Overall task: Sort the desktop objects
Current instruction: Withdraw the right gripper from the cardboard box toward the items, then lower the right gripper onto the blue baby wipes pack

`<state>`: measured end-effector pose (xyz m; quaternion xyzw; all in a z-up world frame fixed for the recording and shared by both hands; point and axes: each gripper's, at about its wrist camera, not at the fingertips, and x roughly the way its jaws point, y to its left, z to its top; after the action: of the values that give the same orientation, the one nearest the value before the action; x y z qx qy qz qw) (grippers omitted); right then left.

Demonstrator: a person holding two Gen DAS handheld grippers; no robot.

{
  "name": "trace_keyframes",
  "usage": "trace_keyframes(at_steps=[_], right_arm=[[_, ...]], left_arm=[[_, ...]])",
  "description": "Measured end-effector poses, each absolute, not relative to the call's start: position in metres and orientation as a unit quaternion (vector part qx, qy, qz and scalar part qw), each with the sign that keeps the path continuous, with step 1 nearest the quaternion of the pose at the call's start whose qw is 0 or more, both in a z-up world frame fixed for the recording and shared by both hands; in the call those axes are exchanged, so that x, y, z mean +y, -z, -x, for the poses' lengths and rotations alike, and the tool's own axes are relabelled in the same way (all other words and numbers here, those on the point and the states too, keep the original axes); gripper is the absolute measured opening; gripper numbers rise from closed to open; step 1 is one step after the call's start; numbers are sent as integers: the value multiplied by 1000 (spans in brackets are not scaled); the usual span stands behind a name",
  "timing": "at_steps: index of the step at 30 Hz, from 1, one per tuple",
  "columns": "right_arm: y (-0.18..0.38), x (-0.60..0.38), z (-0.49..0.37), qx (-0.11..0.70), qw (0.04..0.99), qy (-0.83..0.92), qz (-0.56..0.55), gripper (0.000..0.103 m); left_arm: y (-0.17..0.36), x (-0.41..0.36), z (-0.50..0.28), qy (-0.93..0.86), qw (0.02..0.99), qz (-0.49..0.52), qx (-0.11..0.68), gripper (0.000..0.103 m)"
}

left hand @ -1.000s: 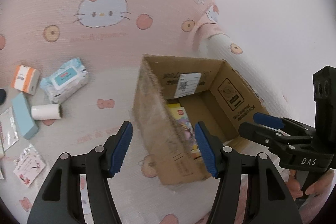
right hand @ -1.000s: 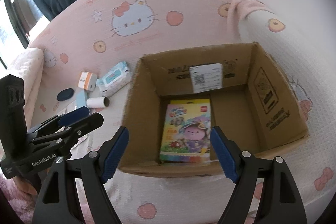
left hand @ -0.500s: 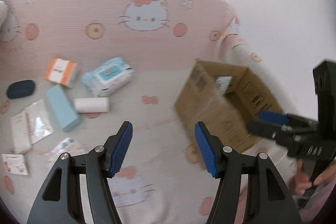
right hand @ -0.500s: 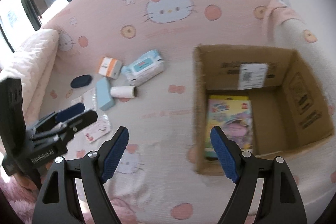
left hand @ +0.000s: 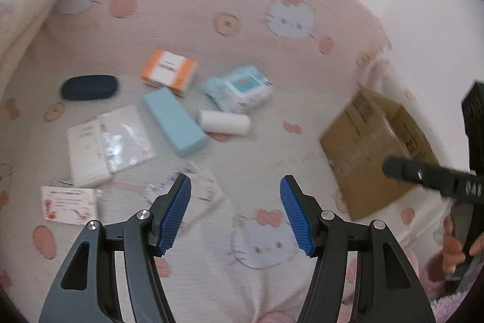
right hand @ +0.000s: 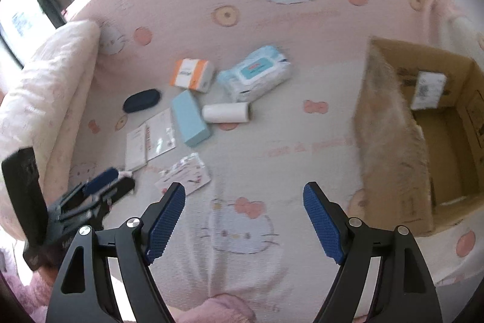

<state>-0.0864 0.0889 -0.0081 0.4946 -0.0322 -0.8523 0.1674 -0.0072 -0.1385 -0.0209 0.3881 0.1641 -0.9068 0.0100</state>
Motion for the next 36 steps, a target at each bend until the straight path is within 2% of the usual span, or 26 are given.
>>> trace_keyframes(at_steps=[9, 20, 36], right_arm=[[13, 45, 107, 23, 186, 854, -485, 79], [60, 72, 172, -69, 183, 836, -513, 79], [123, 86, 291, -112, 156, 846, -497, 79]], left_arm=[[13, -183, 19, 913, 49, -356, 196, 66], [50, -159, 84, 893, 31, -396, 211, 66], [106, -144, 204, 874, 42, -420, 240, 66]])
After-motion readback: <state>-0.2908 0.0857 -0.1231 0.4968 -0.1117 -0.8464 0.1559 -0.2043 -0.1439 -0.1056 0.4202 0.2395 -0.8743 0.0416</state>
